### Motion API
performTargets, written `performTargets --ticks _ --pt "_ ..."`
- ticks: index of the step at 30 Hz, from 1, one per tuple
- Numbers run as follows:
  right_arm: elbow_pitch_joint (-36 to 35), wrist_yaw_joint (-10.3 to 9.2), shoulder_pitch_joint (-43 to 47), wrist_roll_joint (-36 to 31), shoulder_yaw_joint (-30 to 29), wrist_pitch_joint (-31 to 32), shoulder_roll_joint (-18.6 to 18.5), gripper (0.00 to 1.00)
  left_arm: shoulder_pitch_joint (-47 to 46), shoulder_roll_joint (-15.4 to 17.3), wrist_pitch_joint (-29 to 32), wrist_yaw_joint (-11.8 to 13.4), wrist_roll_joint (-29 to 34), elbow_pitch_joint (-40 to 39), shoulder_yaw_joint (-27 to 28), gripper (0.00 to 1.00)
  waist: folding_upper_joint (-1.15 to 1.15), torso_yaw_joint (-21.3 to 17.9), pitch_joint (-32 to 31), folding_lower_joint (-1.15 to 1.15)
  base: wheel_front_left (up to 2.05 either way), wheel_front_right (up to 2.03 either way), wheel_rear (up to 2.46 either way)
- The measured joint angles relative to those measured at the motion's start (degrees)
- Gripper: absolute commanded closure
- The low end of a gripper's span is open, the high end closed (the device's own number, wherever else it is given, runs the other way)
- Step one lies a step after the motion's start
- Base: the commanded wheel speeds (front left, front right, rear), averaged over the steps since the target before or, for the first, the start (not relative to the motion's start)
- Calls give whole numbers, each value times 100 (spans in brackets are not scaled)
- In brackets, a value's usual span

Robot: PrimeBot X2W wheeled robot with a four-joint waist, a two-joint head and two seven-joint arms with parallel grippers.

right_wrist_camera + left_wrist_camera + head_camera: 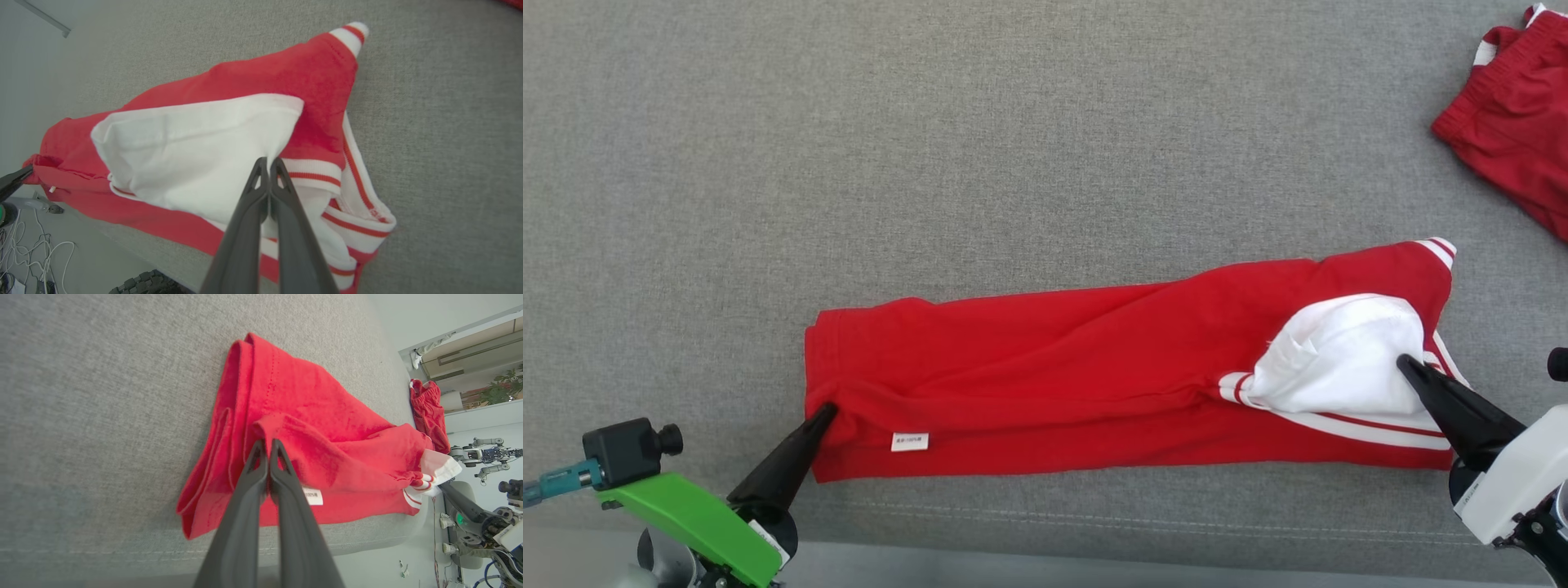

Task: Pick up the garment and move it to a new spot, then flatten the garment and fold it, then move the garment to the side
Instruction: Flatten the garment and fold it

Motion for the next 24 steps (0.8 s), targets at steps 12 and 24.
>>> performTargets --ticks 12,24 --pt "212 -94 -18 -60 -52 -111 80 5 -82 -8 1 0 18 111 -42 100 0 39 82 0 0 0 0" --pt "423 -94 -156 -240 16 -312 225 0 -118 -58 -12 0 18 309 -96 100 0 2 -115 0 0 0 0"
